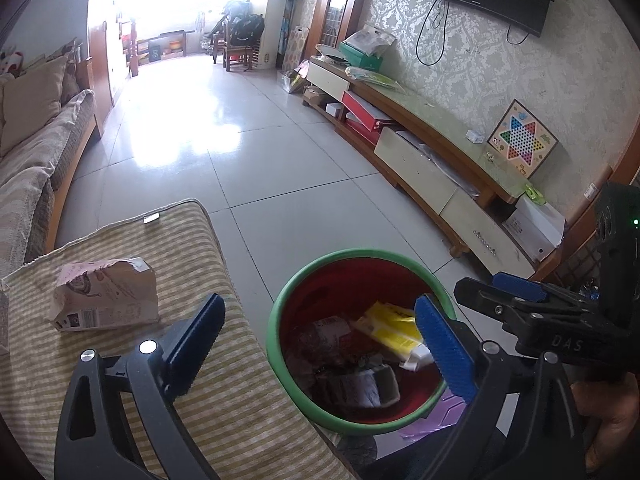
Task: Collect trash
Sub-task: 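Move both tools back over the table toward the pink bag and white milk carton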
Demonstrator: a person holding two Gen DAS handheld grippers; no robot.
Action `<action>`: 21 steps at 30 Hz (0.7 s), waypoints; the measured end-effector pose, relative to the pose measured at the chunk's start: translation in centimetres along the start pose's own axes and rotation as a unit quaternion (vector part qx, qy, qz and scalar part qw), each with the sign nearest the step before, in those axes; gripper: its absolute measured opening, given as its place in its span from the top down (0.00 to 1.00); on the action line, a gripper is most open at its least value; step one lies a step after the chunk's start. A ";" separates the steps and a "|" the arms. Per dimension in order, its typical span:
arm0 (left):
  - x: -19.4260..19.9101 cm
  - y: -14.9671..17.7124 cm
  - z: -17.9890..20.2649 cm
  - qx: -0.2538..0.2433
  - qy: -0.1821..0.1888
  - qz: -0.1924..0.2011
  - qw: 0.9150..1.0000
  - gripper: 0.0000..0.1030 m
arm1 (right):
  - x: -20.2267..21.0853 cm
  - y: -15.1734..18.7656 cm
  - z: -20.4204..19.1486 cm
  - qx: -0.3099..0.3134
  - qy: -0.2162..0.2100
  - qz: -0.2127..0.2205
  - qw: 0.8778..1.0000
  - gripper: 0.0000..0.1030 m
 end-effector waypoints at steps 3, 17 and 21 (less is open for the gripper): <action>0.9 0.1 -0.8 0.004 -0.013 0.004 1.000 0.08 | 0.3 -0.2 -0.6 0.001 0.006 0.002 1.000 0.05; 9.2 3.4 -10.3 0.073 -0.065 0.035 0.995 0.08 | 1.8 2.7 -10.7 0.086 0.001 0.009 0.996 0.05; 12.2 5.2 -13.6 0.094 -0.082 0.046 0.991 0.08 | 2.0 4.1 -14.5 0.112 -0.013 0.008 0.994 0.05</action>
Point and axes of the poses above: each gripper's, at about its wrist camera, not at the fingertips, and x roughly against the way its jaws point, z to its right, y to its underside, the point moved 7 cm from there along -x, roughly the way its jaws point, and after that the axes turned 9 degrees about -x, right-handed, at the moved point
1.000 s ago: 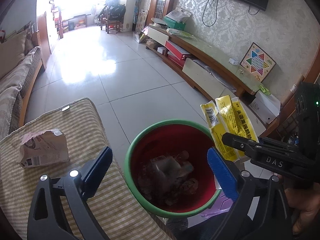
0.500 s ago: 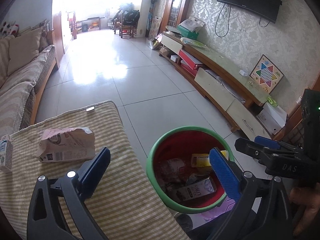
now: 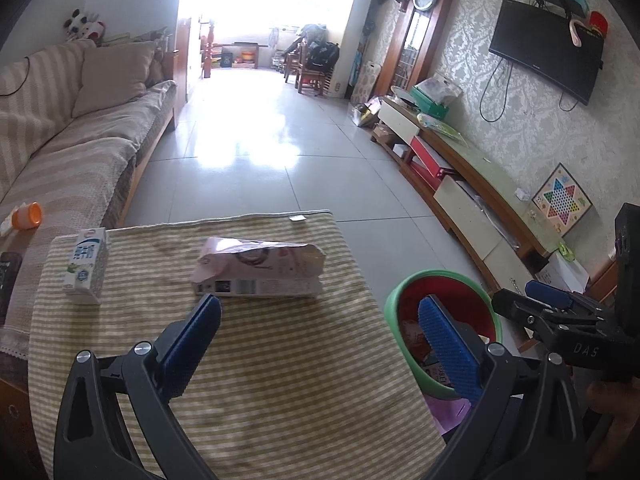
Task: Collect trash
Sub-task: 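Move both tools back over the table toward the pink bag and white milk carton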
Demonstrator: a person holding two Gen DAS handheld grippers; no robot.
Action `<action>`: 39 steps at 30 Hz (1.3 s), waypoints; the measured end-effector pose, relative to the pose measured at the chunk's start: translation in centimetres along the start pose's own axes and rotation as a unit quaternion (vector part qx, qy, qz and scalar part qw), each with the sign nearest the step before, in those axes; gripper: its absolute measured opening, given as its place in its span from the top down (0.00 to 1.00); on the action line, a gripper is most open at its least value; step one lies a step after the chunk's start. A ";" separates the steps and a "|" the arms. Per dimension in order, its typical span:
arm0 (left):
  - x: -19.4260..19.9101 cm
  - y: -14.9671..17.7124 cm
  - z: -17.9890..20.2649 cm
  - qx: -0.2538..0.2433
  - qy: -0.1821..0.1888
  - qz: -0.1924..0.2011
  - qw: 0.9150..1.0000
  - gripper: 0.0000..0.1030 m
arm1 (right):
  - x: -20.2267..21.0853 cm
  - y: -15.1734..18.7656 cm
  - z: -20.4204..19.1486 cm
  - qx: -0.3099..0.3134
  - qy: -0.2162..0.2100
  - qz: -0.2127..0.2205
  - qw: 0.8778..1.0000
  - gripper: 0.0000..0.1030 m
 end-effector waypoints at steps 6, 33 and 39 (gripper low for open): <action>3.4 1.9 -6.3 0.030 -0.036 0.008 0.999 0.08 | -1.1 1.5 -6.0 0.033 -0.024 -0.010 0.999 0.05; 2.9 5.8 -22.3 0.113 -0.112 -0.007 0.987 0.08 | -8.9 2.2 -16.8 0.182 -0.038 -0.036 0.982 0.05; -0.5 5.8 -24.0 0.113 -0.119 -0.029 0.986 0.08 | -12.3 1.1 -17.5 0.252 -0.033 -0.050 0.966 0.05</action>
Point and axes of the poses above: each gripper's, at about its wrist camera, not at the fingertips, and x roughly against the way its jaws point, z to its right, y to its underside, the point moved 7 cm from there along -x, roughly the way its jaws point, and after that the axes turned 9 degrees about -x, right-handed, at the moved point
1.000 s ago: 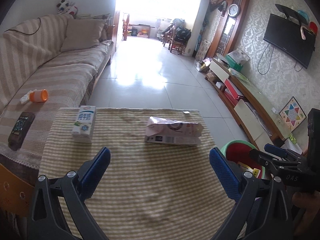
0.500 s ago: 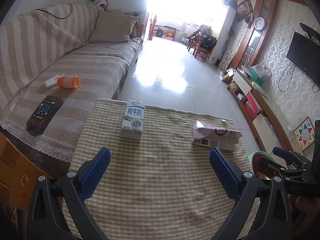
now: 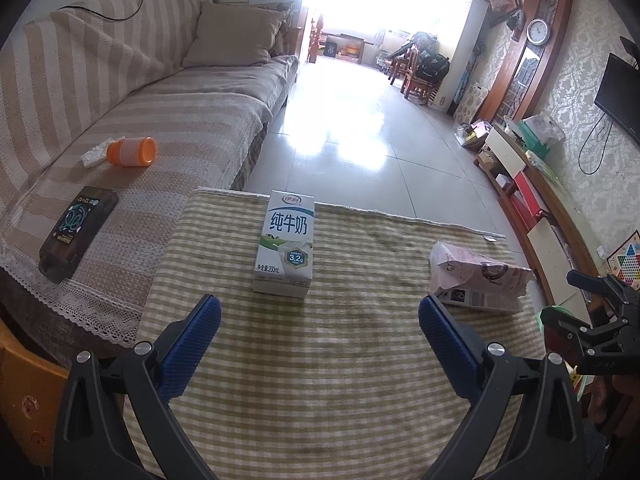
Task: Collect trash
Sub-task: 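Move both tools back over the table toward the pink bag and white milk carton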
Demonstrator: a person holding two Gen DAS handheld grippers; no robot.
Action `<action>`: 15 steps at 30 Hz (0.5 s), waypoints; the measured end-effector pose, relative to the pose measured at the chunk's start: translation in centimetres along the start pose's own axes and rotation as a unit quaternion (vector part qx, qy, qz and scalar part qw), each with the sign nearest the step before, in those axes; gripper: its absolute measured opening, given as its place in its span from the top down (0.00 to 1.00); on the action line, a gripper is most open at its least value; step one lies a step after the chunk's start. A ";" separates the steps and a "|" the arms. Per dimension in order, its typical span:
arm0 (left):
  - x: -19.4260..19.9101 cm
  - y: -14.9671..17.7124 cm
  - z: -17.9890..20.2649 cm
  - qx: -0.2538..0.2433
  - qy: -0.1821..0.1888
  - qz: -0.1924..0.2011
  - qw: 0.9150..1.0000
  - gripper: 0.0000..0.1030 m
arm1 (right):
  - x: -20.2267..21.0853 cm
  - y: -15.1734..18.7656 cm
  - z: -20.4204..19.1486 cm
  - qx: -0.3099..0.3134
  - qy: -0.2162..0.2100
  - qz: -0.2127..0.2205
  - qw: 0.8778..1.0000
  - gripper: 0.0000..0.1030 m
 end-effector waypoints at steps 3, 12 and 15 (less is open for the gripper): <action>-1.9 -0.2 -0.2 0.004 0.000 -0.014 1.000 0.08 | -1.8 -0.6 -0.1 0.036 0.014 -0.008 0.999 0.05; -7.9 -1.9 -1.5 -0.012 -0.026 -0.054 0.998 0.08 | -7.6 -1.3 0.4 0.067 -0.016 -0.052 0.996 0.05; -9.9 -2.3 -1.9 -0.017 -0.033 -0.071 0.997 0.08 | -9.0 -1.4 0.4 0.081 -0.025 -0.066 0.994 0.05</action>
Point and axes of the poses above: each gripper's, at about its wrist camera, not at the fingertips, and x roughly against the way its jaws point, z to its right, y to its underside, the point moved 7 cm from there along -x, roughly the way its jaws point, and after that the axes turned 9 degrees about -x, right-handed, at the moved point
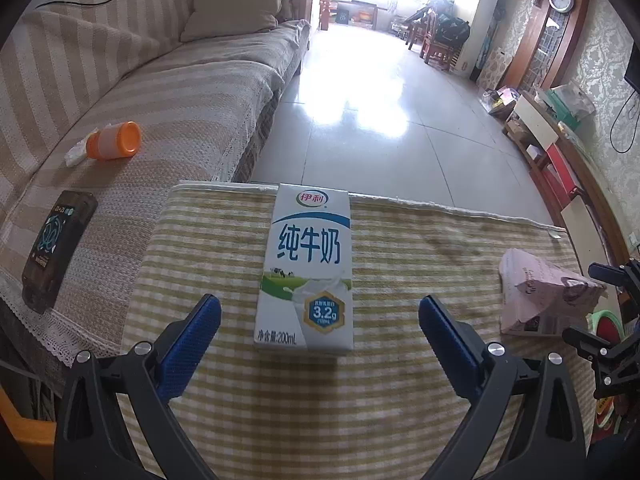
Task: Collect trash
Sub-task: 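Move both tools back over the table toward the pink bag and white milk carton, then grasp the pink paper bag with the right gripper while the left grasps the white milk carton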
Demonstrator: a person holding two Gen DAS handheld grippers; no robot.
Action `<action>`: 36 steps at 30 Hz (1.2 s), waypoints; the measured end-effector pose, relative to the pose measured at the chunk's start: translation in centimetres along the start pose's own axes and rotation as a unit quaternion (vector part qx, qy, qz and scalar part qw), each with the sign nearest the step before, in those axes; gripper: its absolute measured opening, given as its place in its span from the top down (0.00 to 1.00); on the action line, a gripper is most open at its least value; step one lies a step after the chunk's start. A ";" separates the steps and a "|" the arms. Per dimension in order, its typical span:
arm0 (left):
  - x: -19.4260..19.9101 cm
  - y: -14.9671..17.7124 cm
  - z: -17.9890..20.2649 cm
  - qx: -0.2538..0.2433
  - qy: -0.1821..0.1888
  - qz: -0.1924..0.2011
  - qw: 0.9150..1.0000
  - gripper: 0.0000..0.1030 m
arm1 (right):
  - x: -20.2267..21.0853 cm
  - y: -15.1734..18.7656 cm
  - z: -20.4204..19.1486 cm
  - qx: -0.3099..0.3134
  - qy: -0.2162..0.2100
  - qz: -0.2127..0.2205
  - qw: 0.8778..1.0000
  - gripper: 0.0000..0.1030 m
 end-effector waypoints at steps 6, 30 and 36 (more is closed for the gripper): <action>-2.3 -0.9 -0.6 -0.003 -0.012 -0.013 1.000 0.08 | -2.3 0.0 -1.2 0.073 -0.005 -0.024 0.997 0.04; -2.8 -0.9 1.1 -0.025 0.005 -0.011 1.000 0.52 | -3.1 0.3 -0.1 0.075 0.008 -0.028 0.997 0.19; -1.5 -0.8 0.8 -0.027 0.006 -0.001 1.000 0.52 | -2.0 0.9 -0.2 0.051 0.002 -0.025 0.998 0.20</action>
Point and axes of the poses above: each gripper's, at about its wrist camera, not at the fingertips, and x roughly against the way its jaws point, z to its right, y to its underside, the point moved 7 cm from there along -x, roughly the way its jaws point, and after that the axes turned 9 degrees about -x, right-handed, at the moved point
